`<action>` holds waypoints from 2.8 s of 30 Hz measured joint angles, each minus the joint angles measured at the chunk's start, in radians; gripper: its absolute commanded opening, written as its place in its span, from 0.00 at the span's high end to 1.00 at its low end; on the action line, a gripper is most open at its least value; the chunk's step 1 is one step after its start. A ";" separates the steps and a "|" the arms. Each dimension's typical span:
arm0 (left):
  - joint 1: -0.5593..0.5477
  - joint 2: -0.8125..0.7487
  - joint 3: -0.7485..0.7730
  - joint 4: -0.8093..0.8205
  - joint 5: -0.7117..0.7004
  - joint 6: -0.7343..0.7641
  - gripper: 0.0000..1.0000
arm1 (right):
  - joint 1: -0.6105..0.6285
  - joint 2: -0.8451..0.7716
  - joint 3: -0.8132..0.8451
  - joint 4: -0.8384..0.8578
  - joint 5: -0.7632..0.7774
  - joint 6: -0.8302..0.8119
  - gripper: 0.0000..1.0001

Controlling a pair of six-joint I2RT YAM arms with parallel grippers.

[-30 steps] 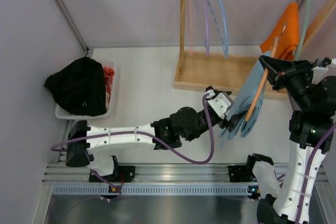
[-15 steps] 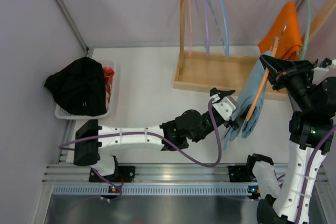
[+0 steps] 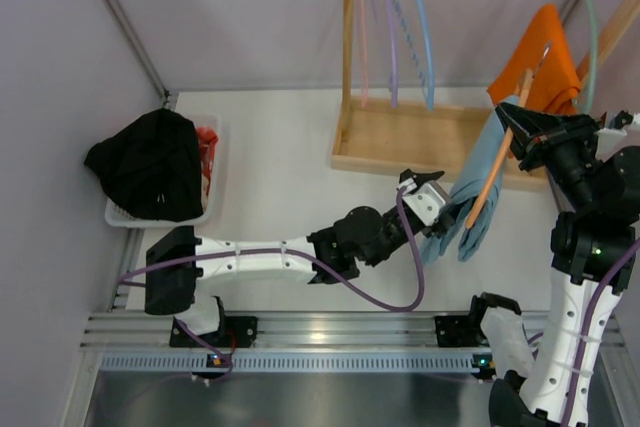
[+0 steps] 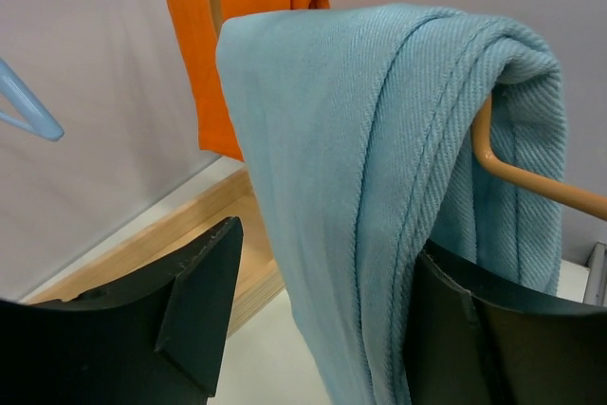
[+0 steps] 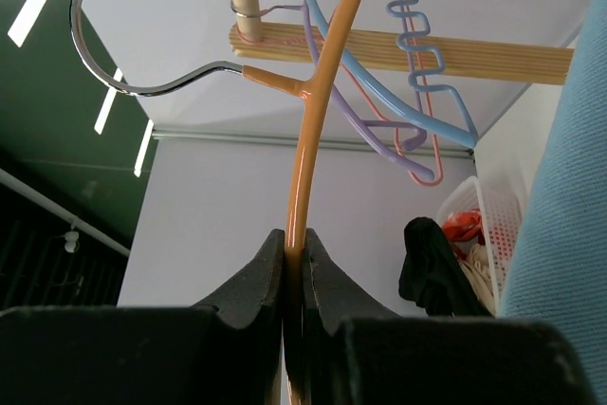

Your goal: Remove the trousers from the hanger

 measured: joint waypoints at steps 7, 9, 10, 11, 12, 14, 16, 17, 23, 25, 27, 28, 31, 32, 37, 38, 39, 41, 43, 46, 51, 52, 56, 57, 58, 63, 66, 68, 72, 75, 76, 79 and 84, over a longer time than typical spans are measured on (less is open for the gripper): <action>0.027 0.009 0.000 0.030 0.066 0.026 0.62 | 0.000 0.005 0.000 0.025 0.000 0.006 1.00; 0.029 0.012 0.000 0.039 0.095 0.047 0.71 | -0.002 0.005 0.000 0.029 0.000 0.006 1.00; 0.029 0.013 0.000 0.040 0.105 0.054 0.76 | -0.003 0.005 0.000 0.031 0.000 0.007 1.00; 0.029 0.013 0.000 0.042 0.115 0.063 0.87 | -0.003 0.005 0.000 0.032 -0.001 0.008 1.00; 0.029 0.013 0.000 0.043 0.123 0.070 0.92 | -0.003 0.005 0.000 0.033 -0.002 0.008 1.00; 0.030 0.012 0.000 0.044 0.132 0.083 1.00 | -0.003 0.005 0.000 0.033 -0.003 0.008 1.00; 0.030 0.012 0.000 0.043 0.137 0.098 1.00 | -0.003 0.005 -0.002 0.034 -0.005 0.005 1.00; 0.031 0.012 0.000 0.043 0.138 0.103 1.00 | -0.003 0.005 -0.003 0.035 -0.006 0.000 1.00; 0.037 0.012 0.001 0.008 0.138 0.151 1.00 | -0.003 -0.044 -0.115 0.055 -0.021 -0.068 1.00; 0.040 0.008 0.001 -0.022 0.143 0.163 1.00 | -0.003 -0.064 -0.174 0.059 -0.029 -0.099 1.00; 0.042 -0.002 0.002 -0.058 0.147 0.171 1.00 | -0.003 -0.074 -0.223 0.059 -0.043 -0.128 1.00; 0.042 -0.008 0.003 -0.079 0.149 0.175 1.00 | -0.003 -0.077 -0.246 0.057 -0.053 -0.142 1.00; 0.043 -0.024 0.015 -0.127 0.150 0.187 1.00 | -0.003 -0.081 -0.302 0.055 -0.085 -0.180 1.00; 0.043 -0.031 0.021 -0.142 0.150 0.192 1.00 | -0.003 -0.081 -0.314 0.055 -0.097 -0.189 1.00; 0.043 -0.042 0.080 -0.217 0.150 0.208 1.00 | -0.003 -0.089 -0.365 0.069 -0.158 -0.229 1.00; 0.043 -0.042 0.098 -0.238 0.149 0.211 1.00 | -0.003 -0.093 -0.376 0.074 -0.167 -0.237 1.00; 0.043 -0.042 0.113 -0.256 0.148 0.214 1.00 | -0.003 -0.095 -0.383 0.081 -0.174 -0.241 1.00; 0.043 -0.042 0.143 -0.296 0.145 0.220 1.00 | -0.005 -0.107 -0.399 0.094 -0.185 -0.255 1.00; 0.043 -0.042 0.176 -0.348 0.143 0.226 1.00 | -0.005 -0.121 -0.417 0.104 -0.190 -0.271 1.00; 0.043 -0.042 0.219 -0.413 0.141 0.234 1.00 | -0.005 -0.145 -0.441 0.114 -0.196 -0.286 1.00; 0.043 -0.042 0.254 -0.479 0.137 0.263 1.00 | -0.007 -0.156 -0.470 0.130 -0.212 -0.311 1.00; 0.043 -0.042 0.262 -0.497 0.135 0.271 1.00 | -0.008 -0.158 -0.477 0.129 -0.214 -0.316 1.00; 0.043 -0.042 0.303 -0.553 0.127 0.296 1.00 | -0.011 -0.168 -0.500 0.114 -0.212 -0.330 1.00; 0.043 -0.042 0.322 -0.572 0.126 0.300 1.00 | -0.011 -0.173 -0.504 0.106 -0.208 -0.332 1.00; 0.043 -0.042 0.338 -0.583 0.124 0.301 1.00 | -0.011 -0.180 -0.510 0.101 -0.204 -0.331 1.00; 0.043 -0.042 0.430 -0.617 0.115 0.310 1.00 | -0.016 -0.196 -0.554 0.117 -0.209 -0.298 1.00; 0.042 -0.042 0.466 -0.619 0.105 0.333 1.00 | -0.018 -0.185 -0.564 0.138 -0.220 -0.274 1.00; 0.042 -0.042 0.483 -0.624 0.097 0.352 1.00 | -0.018 -0.177 -0.564 0.158 -0.231 -0.270 1.00; 0.041 -0.040 0.536 -0.650 0.094 0.397 1.00 | -0.019 -0.172 -0.564 0.162 -0.242 -0.270 1.00; 0.040 -0.029 0.603 -0.701 0.101 0.442 1.00 | -0.019 -0.172 -0.564 0.160 -0.251 -0.270 1.00; 0.040 -0.020 0.629 -0.716 0.102 0.457 1.00 | -0.019 -0.172 -0.564 0.159 -0.254 -0.268 1.00; 0.037 0.011 0.698 -0.749 0.109 0.505 1.00 | -0.020 -0.172 -0.563 0.157 -0.257 -0.264 1.00; 0.037 0.026 0.723 -0.768 0.116 0.575 1.00 | -0.022 -0.173 -0.563 0.130 -0.257 -0.283 1.00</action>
